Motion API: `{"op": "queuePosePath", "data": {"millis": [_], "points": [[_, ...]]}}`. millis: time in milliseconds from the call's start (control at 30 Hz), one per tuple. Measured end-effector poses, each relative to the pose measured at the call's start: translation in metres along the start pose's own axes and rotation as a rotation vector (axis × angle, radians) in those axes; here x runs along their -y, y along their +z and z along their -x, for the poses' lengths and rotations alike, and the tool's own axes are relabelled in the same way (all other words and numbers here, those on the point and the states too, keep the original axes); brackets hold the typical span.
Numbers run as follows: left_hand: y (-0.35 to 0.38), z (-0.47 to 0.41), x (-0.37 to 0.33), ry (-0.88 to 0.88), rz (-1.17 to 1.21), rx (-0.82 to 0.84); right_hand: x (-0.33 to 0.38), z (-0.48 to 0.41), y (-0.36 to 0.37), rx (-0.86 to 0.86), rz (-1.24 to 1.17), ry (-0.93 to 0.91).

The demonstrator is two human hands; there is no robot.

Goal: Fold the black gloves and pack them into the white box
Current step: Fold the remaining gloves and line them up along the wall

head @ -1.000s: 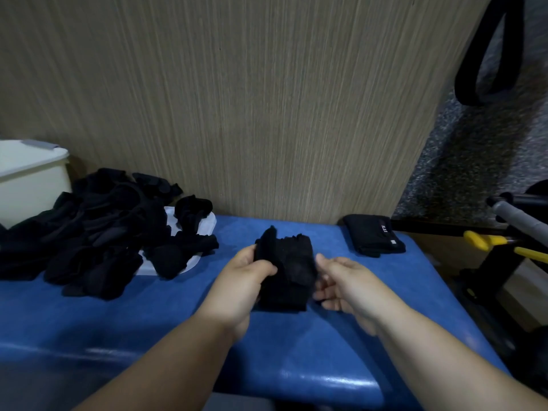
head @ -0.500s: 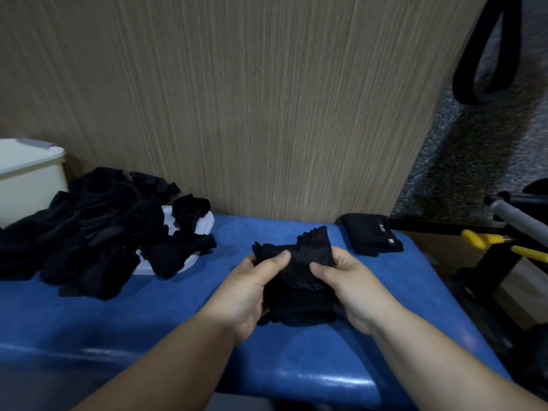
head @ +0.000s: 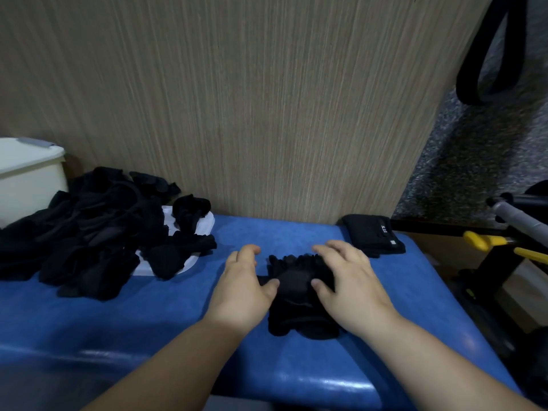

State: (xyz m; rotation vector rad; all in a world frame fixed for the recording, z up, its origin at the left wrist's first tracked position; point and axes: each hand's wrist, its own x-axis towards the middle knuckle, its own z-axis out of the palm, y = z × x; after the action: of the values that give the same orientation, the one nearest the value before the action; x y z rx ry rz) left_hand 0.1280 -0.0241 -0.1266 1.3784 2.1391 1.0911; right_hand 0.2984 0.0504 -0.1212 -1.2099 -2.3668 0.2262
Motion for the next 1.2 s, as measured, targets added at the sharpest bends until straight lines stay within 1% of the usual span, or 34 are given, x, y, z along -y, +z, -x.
{"op": "queuePosePath", "data": {"millis": [33, 67, 133, 233, 267, 333, 400, 467, 667, 833, 900, 1000, 1067, 1100, 1133, 1200], "points": [[0.000, -0.001, 0.000, -0.003, -0.002, -0.004, 0.000, -0.001, 0.001, 0.028, 0.008, -0.084], [-0.001, -0.001, 0.000, -0.005, 0.004, -0.008, 0.002, -0.002, 0.001, 0.090, 0.012, -0.148], [-0.001, -0.003, 0.001, -0.007, 0.027, -0.008, 0.003, -0.002, 0.005, 0.270, 0.032, -0.205], [0.001, -0.004, 0.001, -0.007, 0.108, -0.031, 0.003, 0.000, 0.008, 0.512, 0.103, -0.184], [0.002, -0.005, 0.001, -0.007, 0.158, -0.041, 0.003, 0.000, 0.008, 0.552, 0.115, -0.174], [0.003, -0.006, 0.000, -0.007, 0.268, -0.048, 0.003, 0.000, 0.008, 0.580, 0.136, -0.168], [0.005, -0.006, -0.001, -0.008, 0.366, -0.029, 0.003, -0.001, 0.008, 0.577, 0.149, -0.176], [0.007, -0.006, -0.001, 0.015, 0.383, -0.009, 0.003, 0.000, 0.007, 0.565, 0.138, -0.182], [0.009, -0.001, 0.003, 0.168, 0.103, 0.080, 0.000, 0.000, 0.002, 0.502, 0.026, -0.175], [0.012, 0.000, 0.008, 0.284, -0.070, 0.086, -0.003, -0.002, 0.001, 0.523, 0.037, -0.188], [0.014, 0.000, 0.009, 0.338, -0.154, 0.098, -0.006, -0.003, 0.002, 0.478, 0.044, -0.172], [0.015, 0.000, 0.009, 0.386, -0.252, 0.124, -0.012, -0.005, 0.000, 0.293, 0.019, -0.074], [0.015, 0.000, 0.009, 0.408, -0.271, 0.125, -0.013, -0.005, -0.002, 0.145, 0.033, 0.052], [0.014, 0.000, 0.010, 0.416, -0.283, 0.128, -0.014, -0.006, -0.003, 0.114, 0.047, 0.130], [0.014, 0.000, 0.011, 0.422, -0.298, 0.132, -0.014, -0.006, -0.004, 0.121, 0.057, 0.200], [0.015, 0.000, 0.012, 0.428, -0.316, 0.144, -0.014, -0.006, -0.003, 0.177, 0.046, 0.269]]}}
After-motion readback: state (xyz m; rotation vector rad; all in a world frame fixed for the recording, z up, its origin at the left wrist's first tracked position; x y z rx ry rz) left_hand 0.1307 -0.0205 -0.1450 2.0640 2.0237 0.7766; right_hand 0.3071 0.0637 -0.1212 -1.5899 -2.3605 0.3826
